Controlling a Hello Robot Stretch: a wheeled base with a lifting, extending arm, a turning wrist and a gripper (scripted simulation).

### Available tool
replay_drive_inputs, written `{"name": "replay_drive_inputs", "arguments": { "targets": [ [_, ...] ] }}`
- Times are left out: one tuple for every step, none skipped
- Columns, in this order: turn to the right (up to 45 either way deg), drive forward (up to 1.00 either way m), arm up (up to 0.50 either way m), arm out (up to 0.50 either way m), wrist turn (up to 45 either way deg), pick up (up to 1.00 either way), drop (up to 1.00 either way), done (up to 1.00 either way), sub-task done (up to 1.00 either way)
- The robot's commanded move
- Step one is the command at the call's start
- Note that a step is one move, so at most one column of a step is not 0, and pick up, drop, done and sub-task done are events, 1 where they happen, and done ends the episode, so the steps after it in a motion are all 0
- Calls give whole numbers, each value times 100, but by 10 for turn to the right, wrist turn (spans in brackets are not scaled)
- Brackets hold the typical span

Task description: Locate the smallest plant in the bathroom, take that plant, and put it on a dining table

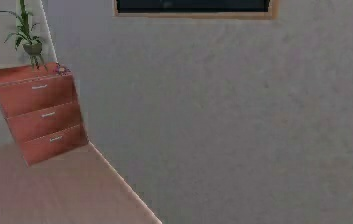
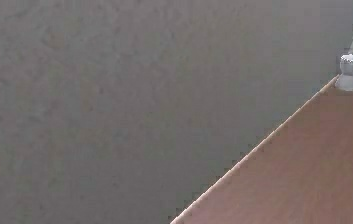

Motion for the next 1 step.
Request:
{"name": "replay_drive_inputs", "arguments": {
  "targets": [
    [-210,0,0,0,0,0,0,0,0]
  ]
}}
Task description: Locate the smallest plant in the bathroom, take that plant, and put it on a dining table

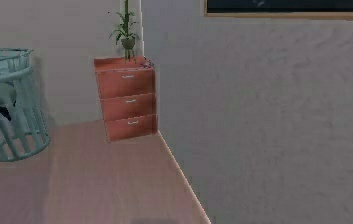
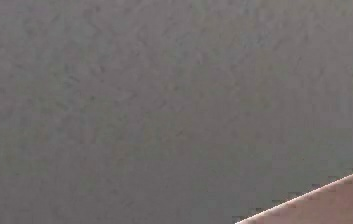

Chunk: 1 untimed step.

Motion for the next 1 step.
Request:
{"name": "replay_drive_inputs", "arguments": {
  "targets": [
    [0,45,0,0,0,0,0,0,0]
  ]
}}
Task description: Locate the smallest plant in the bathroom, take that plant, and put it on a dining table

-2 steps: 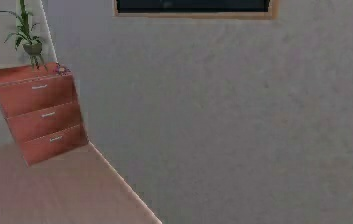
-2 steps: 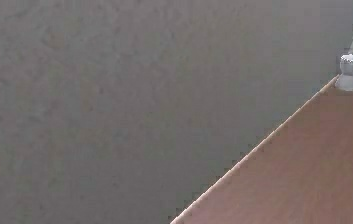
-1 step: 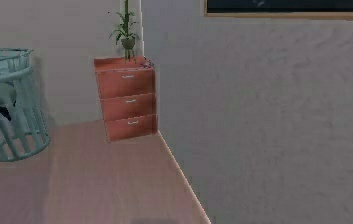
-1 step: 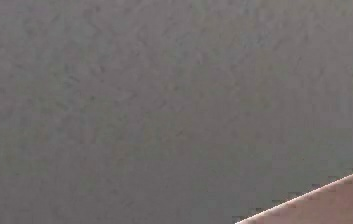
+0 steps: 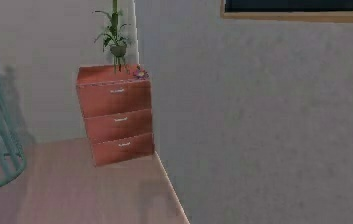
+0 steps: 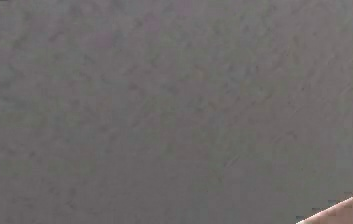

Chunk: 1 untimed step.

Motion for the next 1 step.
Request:
{"name": "replay_drive_inputs", "arguments": {
  "targets": [
    [-360,0,0,0,0,0,0,0,0]
  ]
}}
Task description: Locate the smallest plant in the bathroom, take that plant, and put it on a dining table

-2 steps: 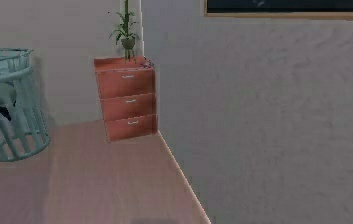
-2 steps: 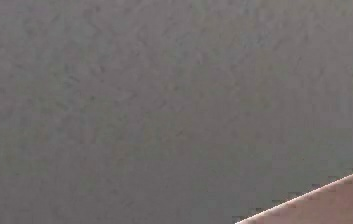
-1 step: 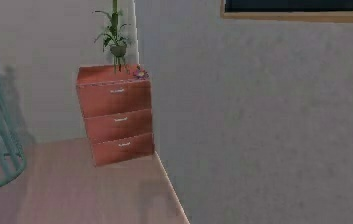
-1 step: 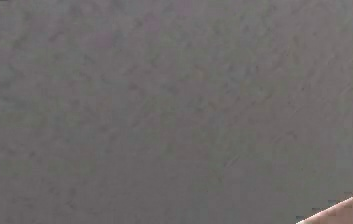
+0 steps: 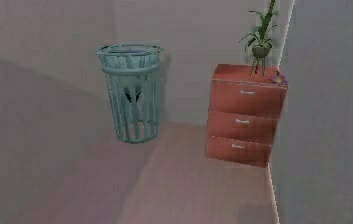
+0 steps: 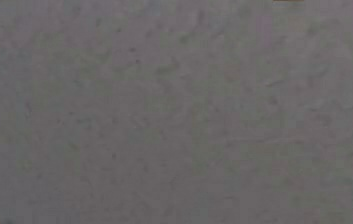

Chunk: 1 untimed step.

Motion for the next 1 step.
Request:
{"name": "replay_drive_inputs", "arguments": {
  "targets": [
    [0,100,0,0,0,0,0,0,0]
  ]
}}
